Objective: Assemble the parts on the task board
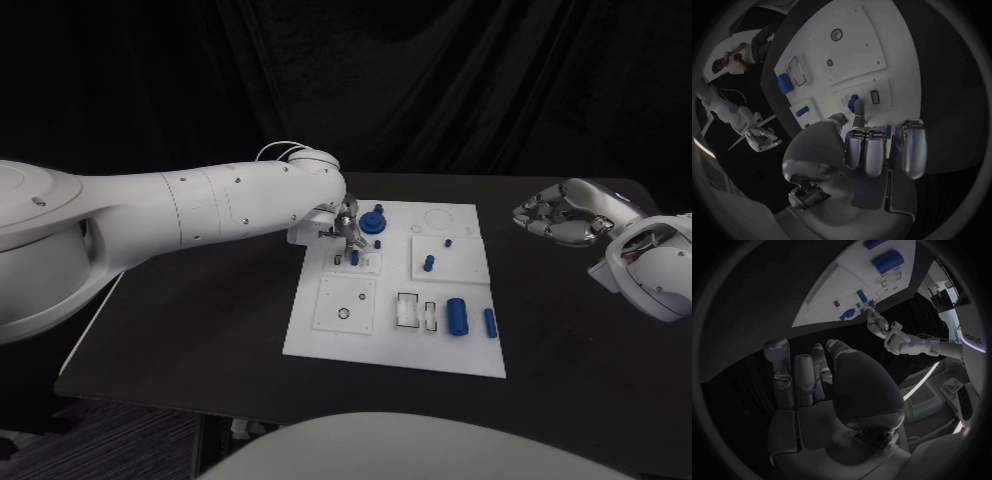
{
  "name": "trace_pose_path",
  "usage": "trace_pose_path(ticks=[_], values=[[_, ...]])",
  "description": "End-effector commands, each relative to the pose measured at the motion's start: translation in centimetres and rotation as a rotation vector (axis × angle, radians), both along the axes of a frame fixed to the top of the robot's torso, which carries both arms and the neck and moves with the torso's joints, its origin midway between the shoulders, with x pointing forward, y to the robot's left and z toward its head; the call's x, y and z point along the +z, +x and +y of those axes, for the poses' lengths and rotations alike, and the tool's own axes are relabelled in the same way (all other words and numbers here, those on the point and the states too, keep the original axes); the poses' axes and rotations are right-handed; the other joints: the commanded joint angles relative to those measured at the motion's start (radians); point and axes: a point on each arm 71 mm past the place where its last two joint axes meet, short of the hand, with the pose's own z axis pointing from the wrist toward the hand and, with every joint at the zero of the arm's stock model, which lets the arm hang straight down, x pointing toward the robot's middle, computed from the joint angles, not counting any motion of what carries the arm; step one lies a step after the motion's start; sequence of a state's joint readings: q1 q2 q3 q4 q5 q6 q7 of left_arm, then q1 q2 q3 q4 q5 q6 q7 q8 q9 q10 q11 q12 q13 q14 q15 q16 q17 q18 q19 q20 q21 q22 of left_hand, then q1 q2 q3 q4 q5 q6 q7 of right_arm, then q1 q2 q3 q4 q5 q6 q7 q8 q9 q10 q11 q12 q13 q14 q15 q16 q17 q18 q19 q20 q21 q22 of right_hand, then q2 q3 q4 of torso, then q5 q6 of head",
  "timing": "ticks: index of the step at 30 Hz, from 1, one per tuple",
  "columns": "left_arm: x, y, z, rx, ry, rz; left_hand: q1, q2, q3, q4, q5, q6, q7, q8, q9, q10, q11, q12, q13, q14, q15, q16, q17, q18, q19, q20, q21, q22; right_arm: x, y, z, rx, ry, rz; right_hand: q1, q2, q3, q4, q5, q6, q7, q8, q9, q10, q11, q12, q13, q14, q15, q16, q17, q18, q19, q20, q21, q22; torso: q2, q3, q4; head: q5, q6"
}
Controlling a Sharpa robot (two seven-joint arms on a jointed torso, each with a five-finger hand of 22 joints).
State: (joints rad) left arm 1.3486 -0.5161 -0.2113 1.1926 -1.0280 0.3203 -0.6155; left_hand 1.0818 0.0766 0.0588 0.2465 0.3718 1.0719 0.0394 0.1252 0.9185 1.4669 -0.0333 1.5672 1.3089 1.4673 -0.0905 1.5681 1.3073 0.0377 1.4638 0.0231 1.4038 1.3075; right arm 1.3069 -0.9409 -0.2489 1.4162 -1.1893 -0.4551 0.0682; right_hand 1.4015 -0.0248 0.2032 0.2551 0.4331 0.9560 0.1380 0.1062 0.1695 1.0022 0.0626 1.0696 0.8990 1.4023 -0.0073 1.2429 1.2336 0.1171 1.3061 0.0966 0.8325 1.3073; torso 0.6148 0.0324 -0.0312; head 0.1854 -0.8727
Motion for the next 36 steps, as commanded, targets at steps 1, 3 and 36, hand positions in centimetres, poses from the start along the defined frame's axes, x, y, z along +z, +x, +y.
trace_pose_path(ticks=[1,3,36], values=[[-0.16,-0.06,-0.11,-0.002,-0.004,0.006,0.012,-0.001,0.005,-0.007,0.007,0.004,0.000,0.005,0.004,0.104,0.003,0.004,0.262,0.104,0.005,0.003,0.263,0.012,0.009,0.004,-0.005,0.135,-0.17,-0.03,-0.08,-0.011,-0.008,0.008,0.008,0.003,0.005,0.001,0.003,0.002,0.001,-0.006,-0.002,-0.004,-0.003,-0.003,-0.001,-0.006,0.000,-0.003,-0.001,0.015,-0.001,0.002,-0.002,0.069,0.000,-0.0002,-0.0002,0.001,0.000],[-0.20,-0.06,-0.09,-0.001,-0.003,0.007,0.012,-0.001,0.005,-0.007,0.007,0.003,0.000,0.005,0.005,0.104,0.003,0.004,0.262,0.104,0.005,0.003,0.263,0.012,0.009,0.004,-0.006,0.135,-0.18,-0.03,-0.09,-0.011,-0.008,0.009,0.008,0.003,0.005,0.001,0.003,0.002,0.001,-0.006,-0.002,-0.004,-0.003,-0.003,-0.001,-0.006,0.000,-0.003,-0.001,0.015,-0.001,0.002,-0.002,0.069,0.000,-0.0004,0.0003,0.001,0.000],[-0.75,-0.27,0.04,-0.001,0.004,0.023,0.036,-0.007,0.057,-0.039,0.005,-0.020,0.000,0.007,0.029,0.104,0.002,0.004,0.262,0.104,0.004,0.003,0.263,0.015,0.003,0.003,-0.020,0.128,-0.42,-0.05,-0.01,-0.012,-0.010,0.017,0.010,0.003,0.011,-0.001,0.012,0.001,0.001,-0.007,-0.002,-0.008,-0.003,-0.006,-0.004,-0.008,0.000,-0.005,-0.004,0.016,-0.002,0.002,-0.008,0.068,0.000,0.0007,-0.0001,0.004,0.000]])
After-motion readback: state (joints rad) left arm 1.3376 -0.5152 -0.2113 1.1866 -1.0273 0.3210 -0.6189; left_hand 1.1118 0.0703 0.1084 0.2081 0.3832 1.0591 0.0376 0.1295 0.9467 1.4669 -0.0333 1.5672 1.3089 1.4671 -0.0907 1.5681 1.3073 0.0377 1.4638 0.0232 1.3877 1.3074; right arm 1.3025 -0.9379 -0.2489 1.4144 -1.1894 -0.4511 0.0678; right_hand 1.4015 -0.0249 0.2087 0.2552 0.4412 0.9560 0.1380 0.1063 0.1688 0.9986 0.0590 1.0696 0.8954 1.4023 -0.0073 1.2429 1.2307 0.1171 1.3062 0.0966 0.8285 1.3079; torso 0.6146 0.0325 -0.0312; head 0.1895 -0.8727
